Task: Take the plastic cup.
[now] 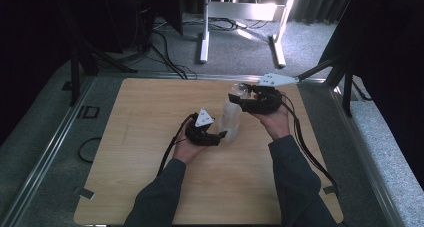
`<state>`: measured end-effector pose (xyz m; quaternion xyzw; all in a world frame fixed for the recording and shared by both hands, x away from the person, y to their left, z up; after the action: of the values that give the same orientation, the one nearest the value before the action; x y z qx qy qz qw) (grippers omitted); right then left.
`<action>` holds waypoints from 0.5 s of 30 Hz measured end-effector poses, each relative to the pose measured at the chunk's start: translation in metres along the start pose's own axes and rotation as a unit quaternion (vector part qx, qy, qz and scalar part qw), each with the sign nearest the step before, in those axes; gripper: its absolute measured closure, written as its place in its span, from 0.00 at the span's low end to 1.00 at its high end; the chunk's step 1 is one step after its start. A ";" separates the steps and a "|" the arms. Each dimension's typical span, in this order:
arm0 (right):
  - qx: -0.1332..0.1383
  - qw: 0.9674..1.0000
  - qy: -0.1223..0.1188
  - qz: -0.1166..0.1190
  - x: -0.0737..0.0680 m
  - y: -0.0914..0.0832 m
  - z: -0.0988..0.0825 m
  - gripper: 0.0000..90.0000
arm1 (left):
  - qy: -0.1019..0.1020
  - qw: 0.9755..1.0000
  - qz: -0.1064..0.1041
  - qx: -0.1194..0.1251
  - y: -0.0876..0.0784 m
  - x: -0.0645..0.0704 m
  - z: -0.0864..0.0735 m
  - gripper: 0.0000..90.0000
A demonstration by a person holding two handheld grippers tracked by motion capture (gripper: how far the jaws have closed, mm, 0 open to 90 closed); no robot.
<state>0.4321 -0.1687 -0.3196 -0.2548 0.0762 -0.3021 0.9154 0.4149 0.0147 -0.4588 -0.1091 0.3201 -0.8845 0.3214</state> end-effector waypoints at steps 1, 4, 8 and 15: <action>0.002 1.000 0.000 -0.002 0.000 -0.002 0.001 0.45 | -0.001 1.000 0.000 0.001 -0.001 0.000 0.000 0.33; 0.003 1.000 -0.001 -0.002 0.000 -0.004 0.002 0.45 | -0.005 1.000 0.000 0.004 -0.004 -0.002 0.000 0.33; 0.010 1.000 -0.006 -0.002 -0.003 -0.009 0.006 0.45 | -0.006 1.000 -0.001 0.006 -0.007 -0.002 0.000 0.33; 0.017 1.000 -0.002 -0.007 -0.002 -0.019 0.011 0.45 | -0.013 1.000 -0.017 0.005 -0.012 -0.004 -0.001 0.33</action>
<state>0.4243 -0.1760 -0.3010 -0.2402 0.0674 -0.3088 0.9178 0.4115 0.0246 -0.4521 -0.1246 0.3090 -0.8899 0.3114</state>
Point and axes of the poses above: each handheld gripper's, and its own axes: y roughly forward along the jaws, z roughly out of its top, x roughly to its right, the point moved 3 cm from there along y, roughly forward along the jaws, and after that the axes turned 12 degrees about -x, right-handed, at the moved point
